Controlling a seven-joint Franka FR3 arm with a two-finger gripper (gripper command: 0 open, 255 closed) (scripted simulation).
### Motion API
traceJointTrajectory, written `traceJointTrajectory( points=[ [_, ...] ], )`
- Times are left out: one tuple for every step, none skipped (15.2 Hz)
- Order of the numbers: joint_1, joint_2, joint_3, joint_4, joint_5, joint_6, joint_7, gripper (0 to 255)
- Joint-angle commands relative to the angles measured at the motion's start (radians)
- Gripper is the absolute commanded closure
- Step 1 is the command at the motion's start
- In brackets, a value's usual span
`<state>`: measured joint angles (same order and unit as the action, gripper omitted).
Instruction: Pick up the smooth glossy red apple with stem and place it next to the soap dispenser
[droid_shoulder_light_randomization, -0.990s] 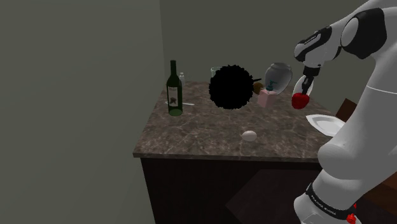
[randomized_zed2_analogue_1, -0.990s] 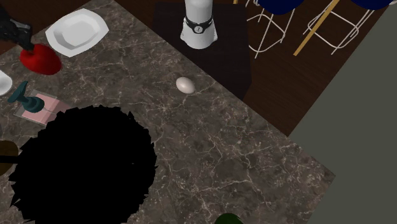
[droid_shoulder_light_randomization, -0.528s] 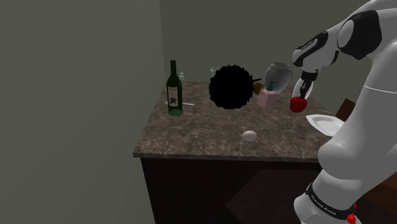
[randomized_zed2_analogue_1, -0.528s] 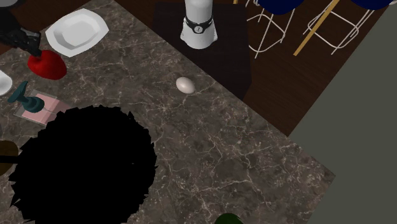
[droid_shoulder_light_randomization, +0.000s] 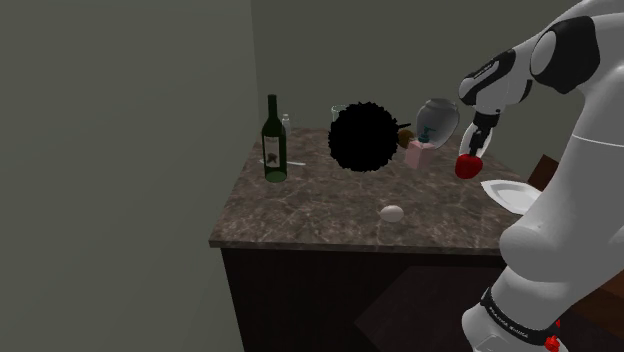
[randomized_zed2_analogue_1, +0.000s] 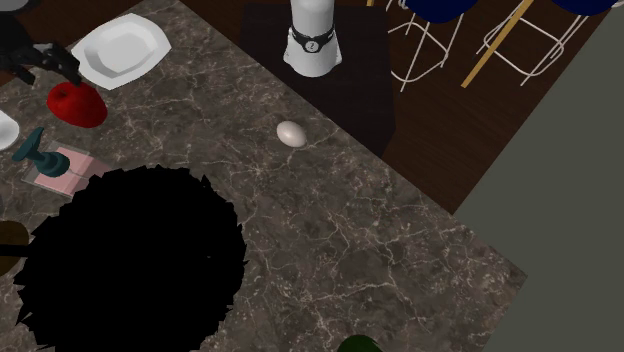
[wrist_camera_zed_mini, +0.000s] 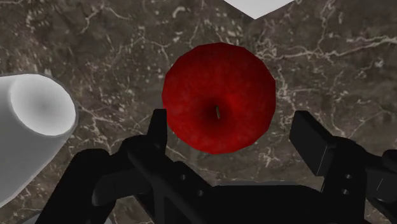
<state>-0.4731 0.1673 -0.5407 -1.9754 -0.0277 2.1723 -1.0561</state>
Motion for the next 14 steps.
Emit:
traceJointTrajectory(
  points=[
    [0.0,0.0,0.0,0.0,0.0,0.0,0.0,0],
    [0.0,0.0,0.0,0.0,0.0,0.0,0.0,0],
    [0.005,-0.017,-0.001,0.016,-0.01,-0.031,0.007,0],
    [0.009,-0.032,-0.001,0.033,-0.018,-0.062,0.013,0],
    [0.013,-0.047,-0.001,0.051,-0.026,-0.093,0.018,0],
    [0.015,-0.057,0.0,0.067,-0.032,-0.117,0.022,0],
    [0.015,-0.057,0.0,0.067,-0.032,-0.117,0.022,0],
    [0.015,-0.057,0.0,0.066,-0.032,-0.117,0.022,0],
    [0.015,-0.057,0.0,0.067,-0.032,-0.117,0.022,0],
    [0.015,-0.057,0.0,0.067,-0.032,-0.117,0.022,0],
    [0.015,-0.057,0.0,0.067,-0.032,-0.117,0.022,0],
    [0.015,-0.057,0.0,0.067,-0.032,-0.117,0.022,0],
    [0.015,-0.057,0.0,0.067,-0.032,-0.117,0.022,0],
    [0.015,-0.057,0.0,0.066,-0.032,-0.117,0.022,0]
  ],
)
